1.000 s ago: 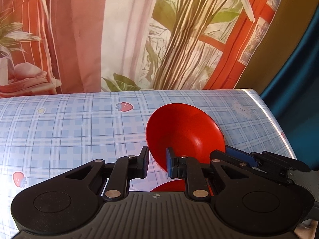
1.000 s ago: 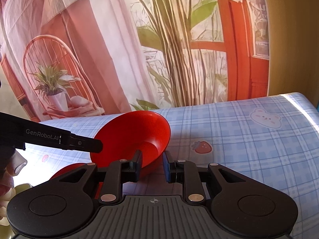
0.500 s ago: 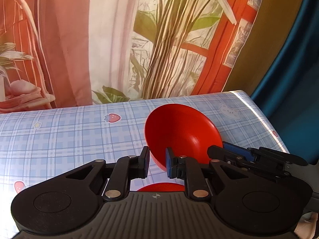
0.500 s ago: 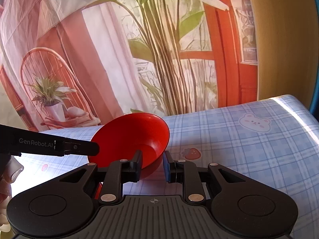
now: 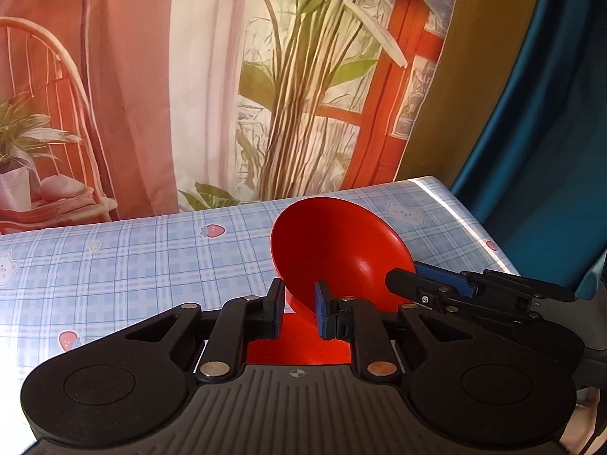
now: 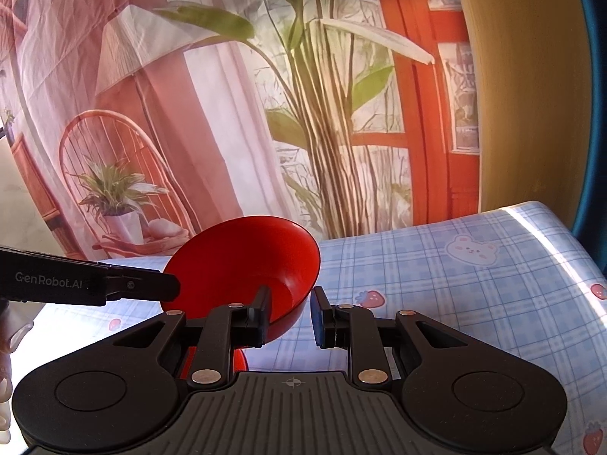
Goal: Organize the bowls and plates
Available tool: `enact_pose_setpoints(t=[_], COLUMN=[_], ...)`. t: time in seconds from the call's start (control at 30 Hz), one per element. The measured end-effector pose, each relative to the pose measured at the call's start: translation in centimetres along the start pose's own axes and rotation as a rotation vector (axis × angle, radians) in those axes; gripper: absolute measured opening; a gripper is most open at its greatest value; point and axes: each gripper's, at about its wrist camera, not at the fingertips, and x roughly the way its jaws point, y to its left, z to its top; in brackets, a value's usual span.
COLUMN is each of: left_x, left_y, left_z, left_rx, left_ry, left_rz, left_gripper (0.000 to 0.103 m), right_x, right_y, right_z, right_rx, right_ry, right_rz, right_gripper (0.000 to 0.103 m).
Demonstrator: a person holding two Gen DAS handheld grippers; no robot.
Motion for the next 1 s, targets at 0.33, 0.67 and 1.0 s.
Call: enact_pose_setpoints(t=[0.33,0.67,1.0], left_x=[-3.0,-3.8,-2.8], left_y=[-0.5,0.1,1.1], left_z=[-2.3,-4.0,-5.0], left_rx=[-0.008,-0.019,-0.035], left_ry=[0.002,0.024,0.067], left_rz=[0.021,0.032,0.039], left_gripper=[0.018,0.018,0.019], right_x=[-2.3,-2.9,-2.1], right_y=[2.2,3.7,4.4], right_z=[-1.7,-2.7,-3.7], right_rx=[-0.015,-0.04,-0.06], right_ry=[0.014,0.04,0.072], right_rz=[0.006,0.009,0.012], right_gripper=[0.021,0.021,0.021])
